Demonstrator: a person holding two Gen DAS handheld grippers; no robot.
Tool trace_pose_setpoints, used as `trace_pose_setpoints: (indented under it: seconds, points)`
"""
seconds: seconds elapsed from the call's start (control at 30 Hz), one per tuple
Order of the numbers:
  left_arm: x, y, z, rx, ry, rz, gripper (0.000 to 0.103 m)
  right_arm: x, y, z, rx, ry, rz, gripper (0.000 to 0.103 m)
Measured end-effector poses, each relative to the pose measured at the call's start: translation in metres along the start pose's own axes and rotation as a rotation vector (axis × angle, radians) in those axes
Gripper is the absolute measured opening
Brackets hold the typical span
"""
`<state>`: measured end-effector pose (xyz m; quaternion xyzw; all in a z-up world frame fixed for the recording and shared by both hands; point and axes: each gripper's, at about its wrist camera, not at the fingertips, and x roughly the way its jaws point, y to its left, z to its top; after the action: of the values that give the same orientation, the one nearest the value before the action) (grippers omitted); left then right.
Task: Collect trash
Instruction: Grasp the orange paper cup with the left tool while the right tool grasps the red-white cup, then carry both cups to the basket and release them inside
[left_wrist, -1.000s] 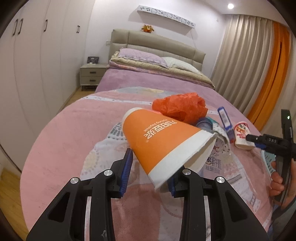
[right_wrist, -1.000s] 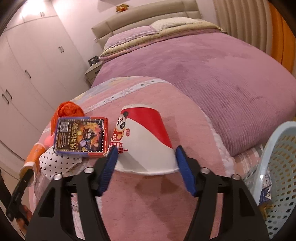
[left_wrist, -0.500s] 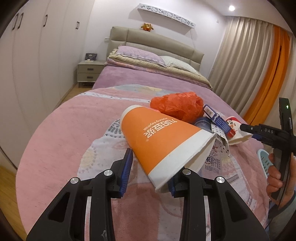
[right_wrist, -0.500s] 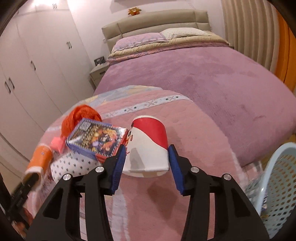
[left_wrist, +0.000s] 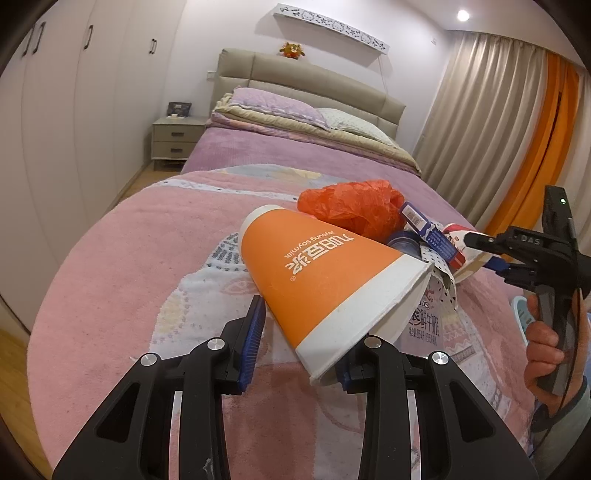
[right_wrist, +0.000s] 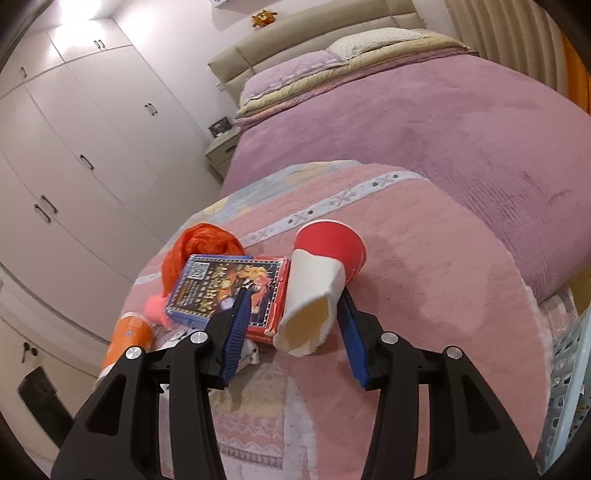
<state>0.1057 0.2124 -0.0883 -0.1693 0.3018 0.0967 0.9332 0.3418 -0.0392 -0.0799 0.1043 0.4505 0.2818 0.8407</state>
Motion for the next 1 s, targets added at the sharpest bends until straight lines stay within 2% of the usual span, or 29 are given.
trace_pose_setpoints:
  seconds: [0.1,0.17,0.2,0.23,0.3,0.57,0.77,0.83,0.97,1.0]
  points:
    - [-0.001,0.001,0.0,-0.002,0.001,0.0,0.032,0.001,0.0,-0.001,0.016,-0.006,-0.005,0.044]
    - [-0.002,0.003,0.0,-0.005,-0.001,0.0,0.03,-0.002,0.002,-0.001,0.004,-0.009,-0.038,0.024]
    - [-0.003,0.002,0.0,-0.006,-0.001,-0.002,0.024,-0.003,0.003,-0.002,0.002,-0.011,-0.045,0.022]
    - [-0.003,0.004,0.002,-0.008,0.001,-0.007,0.014,-0.007,0.003,-0.003,0.001,-0.018,-0.049,0.022]
    - [-0.004,0.005,0.002,-0.022,0.003,-0.023,0.009,-0.017,0.007,-0.005,-0.018,-0.039,-0.06,0.021]
    - [-0.031,0.003,0.005,-0.076,-0.018,-0.079,0.008,-0.077,0.032,-0.021,-0.136,-0.17,-0.104,0.02]
    - [-0.063,-0.036,0.018,-0.003,-0.077,-0.124,0.008,-0.133,0.039,-0.036,-0.179,-0.273,-0.095,0.02]
    - [-0.07,-0.056,0.023,0.024,-0.088,-0.157,0.008,-0.151,0.035,-0.041,-0.179,-0.306,-0.089,0.02]
    - [-0.076,-0.101,0.034,0.09,-0.105,-0.234,0.008,-0.194,0.018,-0.049,-0.157,-0.372,-0.133,0.02]
    - [-0.077,-0.117,0.036,0.114,-0.11,-0.253,0.008,-0.194,0.018,-0.049,-0.157,-0.372,-0.133,0.02]
